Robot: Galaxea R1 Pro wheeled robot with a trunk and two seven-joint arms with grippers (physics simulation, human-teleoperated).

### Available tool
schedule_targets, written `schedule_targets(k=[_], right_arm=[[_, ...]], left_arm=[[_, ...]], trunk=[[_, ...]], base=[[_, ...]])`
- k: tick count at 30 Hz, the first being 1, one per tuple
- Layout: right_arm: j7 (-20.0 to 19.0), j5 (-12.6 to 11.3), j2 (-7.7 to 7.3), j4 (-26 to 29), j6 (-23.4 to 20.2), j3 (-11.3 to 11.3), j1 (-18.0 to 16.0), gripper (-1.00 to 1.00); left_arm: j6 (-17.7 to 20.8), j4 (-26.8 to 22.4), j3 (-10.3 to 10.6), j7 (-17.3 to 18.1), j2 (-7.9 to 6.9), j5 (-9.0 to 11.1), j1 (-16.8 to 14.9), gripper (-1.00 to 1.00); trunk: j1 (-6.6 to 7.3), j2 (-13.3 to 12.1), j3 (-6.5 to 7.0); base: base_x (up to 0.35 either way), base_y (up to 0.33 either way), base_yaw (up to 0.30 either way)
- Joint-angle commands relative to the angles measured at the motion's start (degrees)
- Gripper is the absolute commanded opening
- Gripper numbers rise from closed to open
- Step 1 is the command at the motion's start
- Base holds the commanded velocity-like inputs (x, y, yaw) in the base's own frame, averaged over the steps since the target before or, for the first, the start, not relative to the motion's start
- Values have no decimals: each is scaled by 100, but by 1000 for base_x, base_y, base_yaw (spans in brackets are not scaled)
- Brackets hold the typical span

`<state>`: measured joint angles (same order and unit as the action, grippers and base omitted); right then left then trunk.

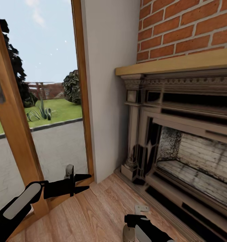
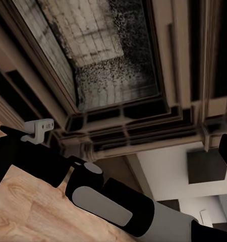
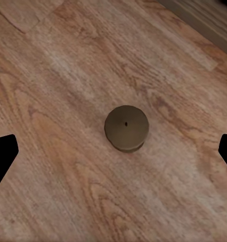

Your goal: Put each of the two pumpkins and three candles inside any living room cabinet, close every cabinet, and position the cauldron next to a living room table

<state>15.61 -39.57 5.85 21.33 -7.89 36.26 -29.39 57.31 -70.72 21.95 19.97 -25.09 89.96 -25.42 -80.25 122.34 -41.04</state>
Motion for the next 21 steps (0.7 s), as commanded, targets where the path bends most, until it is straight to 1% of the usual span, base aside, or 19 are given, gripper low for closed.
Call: schedule_targets(k=[1,21], right_arm=[[47,-33,-5,11,-23,48,-6,100],[47,-33,-5,12,85,57,-6,100]], left_arm=[[0,4,11,51,-5,-31,-6,100],[0,10,20,51,3,-31,-6,100]], trunk=[[-22,45,-25],[-461,847,-384]], base=[[0,0,0],[0,0,0]])
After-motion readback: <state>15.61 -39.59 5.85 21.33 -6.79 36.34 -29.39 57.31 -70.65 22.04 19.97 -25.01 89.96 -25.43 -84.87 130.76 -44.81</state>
